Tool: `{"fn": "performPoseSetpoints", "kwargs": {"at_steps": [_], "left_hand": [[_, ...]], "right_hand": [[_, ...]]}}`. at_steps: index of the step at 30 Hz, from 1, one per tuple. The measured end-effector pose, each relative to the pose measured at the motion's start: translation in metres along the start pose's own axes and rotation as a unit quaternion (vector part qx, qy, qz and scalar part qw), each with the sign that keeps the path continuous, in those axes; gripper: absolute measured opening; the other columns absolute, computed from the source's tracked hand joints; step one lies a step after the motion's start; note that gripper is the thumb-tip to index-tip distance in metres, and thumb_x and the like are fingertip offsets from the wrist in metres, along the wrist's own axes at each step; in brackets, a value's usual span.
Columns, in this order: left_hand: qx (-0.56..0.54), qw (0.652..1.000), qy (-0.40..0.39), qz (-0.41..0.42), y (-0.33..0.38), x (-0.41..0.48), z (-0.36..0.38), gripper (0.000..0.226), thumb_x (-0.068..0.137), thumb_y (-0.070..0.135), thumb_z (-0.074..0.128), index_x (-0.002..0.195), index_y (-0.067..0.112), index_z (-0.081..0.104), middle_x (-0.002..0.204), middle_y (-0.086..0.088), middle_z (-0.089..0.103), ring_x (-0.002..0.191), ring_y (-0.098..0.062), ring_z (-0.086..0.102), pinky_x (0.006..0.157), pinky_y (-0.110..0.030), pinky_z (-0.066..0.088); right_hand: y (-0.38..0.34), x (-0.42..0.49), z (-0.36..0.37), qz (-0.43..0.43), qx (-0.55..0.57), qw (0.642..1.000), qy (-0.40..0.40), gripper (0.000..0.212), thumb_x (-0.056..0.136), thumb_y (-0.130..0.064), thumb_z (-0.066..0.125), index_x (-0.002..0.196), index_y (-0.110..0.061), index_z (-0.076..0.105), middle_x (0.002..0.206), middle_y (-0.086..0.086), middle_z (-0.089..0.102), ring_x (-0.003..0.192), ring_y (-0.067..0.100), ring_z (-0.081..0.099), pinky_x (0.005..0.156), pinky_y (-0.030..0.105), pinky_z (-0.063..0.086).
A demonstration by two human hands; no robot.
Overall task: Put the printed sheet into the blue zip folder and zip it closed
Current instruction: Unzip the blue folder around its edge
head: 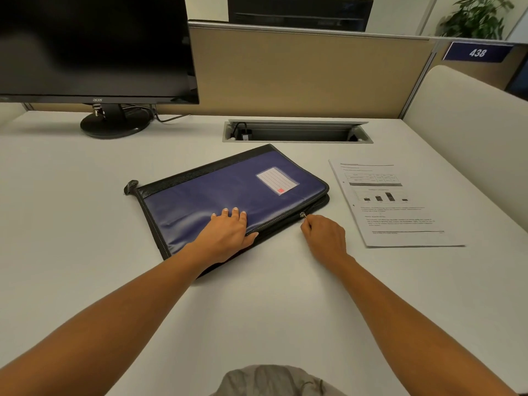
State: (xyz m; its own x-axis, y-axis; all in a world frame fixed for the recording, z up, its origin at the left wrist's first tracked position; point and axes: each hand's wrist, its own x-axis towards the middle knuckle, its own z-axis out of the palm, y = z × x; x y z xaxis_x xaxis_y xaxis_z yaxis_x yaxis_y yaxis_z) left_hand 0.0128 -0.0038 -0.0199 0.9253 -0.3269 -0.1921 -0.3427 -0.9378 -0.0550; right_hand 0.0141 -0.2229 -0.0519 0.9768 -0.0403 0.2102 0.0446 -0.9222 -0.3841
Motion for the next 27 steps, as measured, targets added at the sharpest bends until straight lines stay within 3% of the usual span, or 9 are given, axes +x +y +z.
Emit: {"fn": "performPoseSetpoints", "kwargs": {"at_steps": [4, 9, 14, 21, 27], "left_hand": [[-0.006, 1.000, 0.001, -0.004, 0.000, 0.000, 0.000, 0.066, 0.095, 0.051, 0.024, 0.141, 0.004, 0.023, 0.145, -0.018, 0.033, 0.131, -0.034, 0.034, 0.106, -0.048, 0.033], [-0.012, 1.000, 0.007, -0.010, 0.003, 0.003, 0.000, 0.065, 0.095, 0.051, 0.025, 0.140, 0.004, 0.025, 0.143, -0.018, 0.036, 0.129, -0.035, 0.036, 0.105, -0.049, 0.034], [-0.017, 1.000, 0.009, -0.016, 0.004, 0.004, 0.001, 0.066, 0.094, 0.051, 0.025, 0.140, 0.004, 0.024, 0.143, -0.018, 0.036, 0.130, -0.035, 0.036, 0.106, -0.049, 0.033], [-0.010, 1.000, 0.004, -0.021, 0.005, 0.004, 0.001, 0.066, 0.094, 0.051, 0.025, 0.141, 0.004, 0.023, 0.145, -0.018, 0.033, 0.132, -0.036, 0.033, 0.107, -0.049, 0.032], [-0.010, 1.000, 0.001, -0.024, 0.006, 0.005, 0.002, 0.066, 0.095, 0.051, 0.025, 0.142, 0.005, 0.022, 0.147, -0.019, 0.030, 0.134, -0.036, 0.031, 0.109, -0.050, 0.030]], "right_hand": [[-0.011, -0.007, 0.002, -0.030, 0.013, 0.999, -0.020, 0.039, 0.092, -0.017, 0.040, 0.056, -0.021, 0.026, 0.051, -0.008, 0.028, 0.053, 0.015, 0.033, 0.045, 0.019, 0.017], [-0.029, -0.021, 0.008, -0.090, 0.015, 0.995, -0.051, 0.041, 0.090, -0.018, 0.039, 0.054, -0.024, 0.021, 0.052, -0.007, 0.026, 0.055, 0.016, 0.033, 0.046, 0.021, 0.015], [-0.038, -0.029, 0.013, -0.125, 0.011, 0.990, -0.070, 0.031, 0.092, -0.020, 0.038, 0.062, -0.017, 0.031, 0.055, -0.005, 0.028, 0.058, 0.017, 0.035, 0.047, 0.022, 0.013], [-0.038, -0.028, 0.010, -0.136, 0.012, 0.987, -0.081, 0.027, 0.091, -0.019, 0.038, 0.066, -0.013, 0.034, 0.064, 0.002, 0.041, 0.060, 0.020, 0.037, 0.056, 0.029, 0.021], [-0.037, -0.028, 0.007, -0.154, 0.027, 0.983, -0.093, 0.027, 0.091, -0.017, 0.039, 0.065, -0.013, 0.034, 0.063, 0.003, 0.041, 0.058, 0.019, 0.035, 0.047, 0.025, 0.016]]}}
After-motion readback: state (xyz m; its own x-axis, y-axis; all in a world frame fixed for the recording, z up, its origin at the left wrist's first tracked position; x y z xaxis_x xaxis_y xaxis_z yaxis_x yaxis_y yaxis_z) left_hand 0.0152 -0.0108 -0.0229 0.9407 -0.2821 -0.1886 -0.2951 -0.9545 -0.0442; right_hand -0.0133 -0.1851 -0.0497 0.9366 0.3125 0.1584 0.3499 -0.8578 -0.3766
